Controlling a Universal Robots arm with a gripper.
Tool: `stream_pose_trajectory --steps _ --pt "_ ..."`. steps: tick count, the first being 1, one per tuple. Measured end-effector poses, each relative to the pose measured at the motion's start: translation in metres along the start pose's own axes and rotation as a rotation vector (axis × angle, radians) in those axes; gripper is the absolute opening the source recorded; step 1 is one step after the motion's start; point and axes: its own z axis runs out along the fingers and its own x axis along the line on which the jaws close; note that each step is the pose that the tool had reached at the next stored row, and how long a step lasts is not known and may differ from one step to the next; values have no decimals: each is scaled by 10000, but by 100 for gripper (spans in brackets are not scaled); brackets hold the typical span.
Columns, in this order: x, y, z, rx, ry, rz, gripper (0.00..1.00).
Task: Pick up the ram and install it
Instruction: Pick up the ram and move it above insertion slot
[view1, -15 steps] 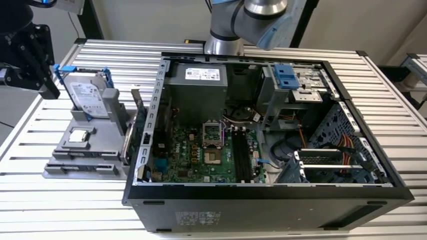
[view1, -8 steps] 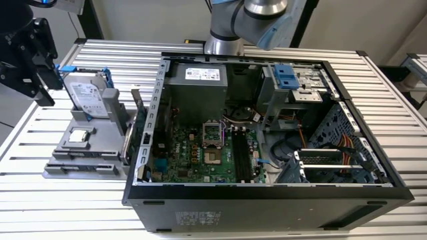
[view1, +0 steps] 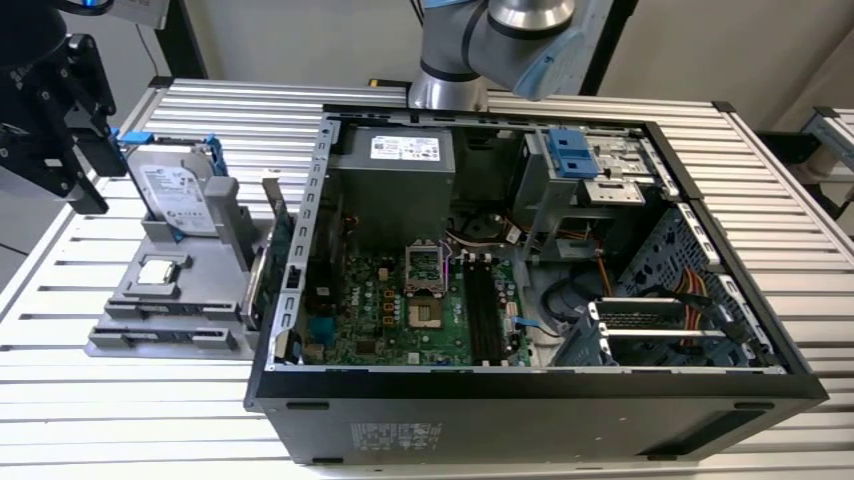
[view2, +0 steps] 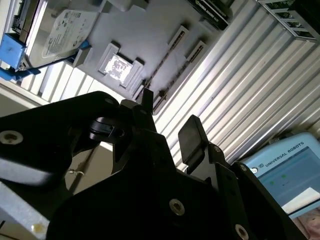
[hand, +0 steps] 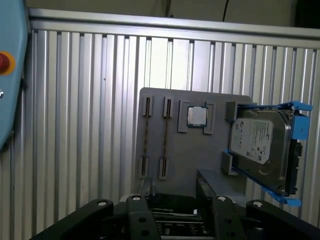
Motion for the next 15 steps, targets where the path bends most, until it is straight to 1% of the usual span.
stream_pose_trajectory --steps 6,15 --pt "-2 -1 9 -2 3 -10 100" --pt "1 0 67 -1 2 -9 100"
